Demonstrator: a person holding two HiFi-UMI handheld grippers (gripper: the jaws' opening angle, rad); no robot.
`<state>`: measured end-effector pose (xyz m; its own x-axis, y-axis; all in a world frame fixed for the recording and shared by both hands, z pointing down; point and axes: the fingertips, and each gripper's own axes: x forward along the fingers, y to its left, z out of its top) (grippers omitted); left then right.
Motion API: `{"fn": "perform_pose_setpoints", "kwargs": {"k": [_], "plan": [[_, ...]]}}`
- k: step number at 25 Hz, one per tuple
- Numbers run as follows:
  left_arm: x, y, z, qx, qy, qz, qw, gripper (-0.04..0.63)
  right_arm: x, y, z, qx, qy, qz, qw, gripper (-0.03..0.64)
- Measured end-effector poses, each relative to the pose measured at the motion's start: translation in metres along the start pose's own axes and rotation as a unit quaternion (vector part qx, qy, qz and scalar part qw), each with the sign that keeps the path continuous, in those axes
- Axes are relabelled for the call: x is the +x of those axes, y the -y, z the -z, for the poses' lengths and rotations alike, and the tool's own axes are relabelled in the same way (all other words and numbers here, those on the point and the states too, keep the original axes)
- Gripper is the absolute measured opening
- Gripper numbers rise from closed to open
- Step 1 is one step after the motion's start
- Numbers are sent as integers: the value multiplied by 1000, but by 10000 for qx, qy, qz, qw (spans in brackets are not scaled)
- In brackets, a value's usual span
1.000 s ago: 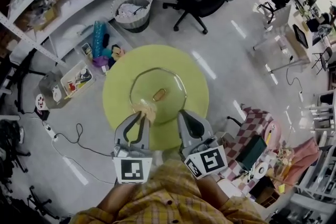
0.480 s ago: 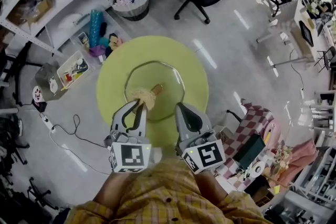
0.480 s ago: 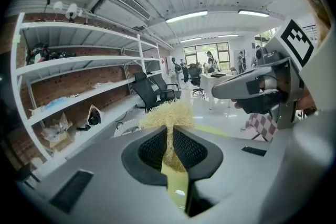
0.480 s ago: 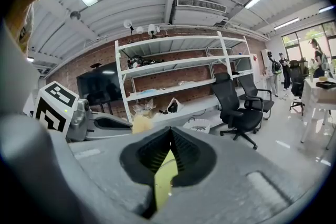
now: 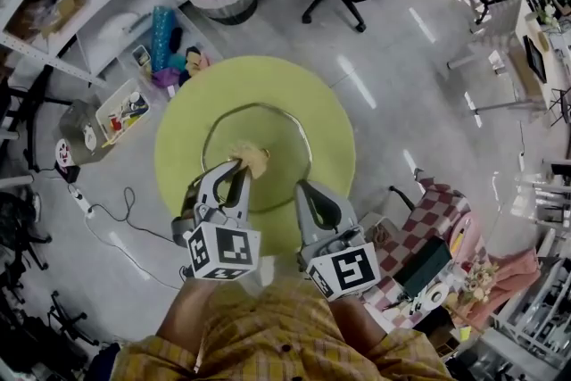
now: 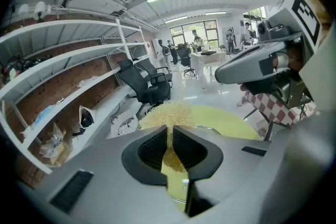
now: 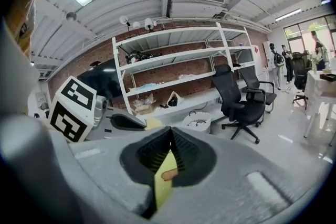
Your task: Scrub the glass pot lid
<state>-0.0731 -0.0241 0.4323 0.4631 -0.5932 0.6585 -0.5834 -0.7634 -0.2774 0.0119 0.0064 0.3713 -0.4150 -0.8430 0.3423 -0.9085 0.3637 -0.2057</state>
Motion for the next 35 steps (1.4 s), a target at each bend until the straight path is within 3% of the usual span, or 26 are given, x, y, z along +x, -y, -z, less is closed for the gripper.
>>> {"fn": "perform_pose_setpoints", "kwargs": {"k": [8,22,35], "plan": [[49,-1,5,424,-563,210,9973,38,28,14,21,20,-220,-150,9996,-2],[128,5,53,1285,-1278,783,9803,38,54,30,61,239,-579,-193,9978,-2],[172,23,90,1166,-1687,1149,9720,37,69,27,83,241,-821,-326,9958,-3]]}}
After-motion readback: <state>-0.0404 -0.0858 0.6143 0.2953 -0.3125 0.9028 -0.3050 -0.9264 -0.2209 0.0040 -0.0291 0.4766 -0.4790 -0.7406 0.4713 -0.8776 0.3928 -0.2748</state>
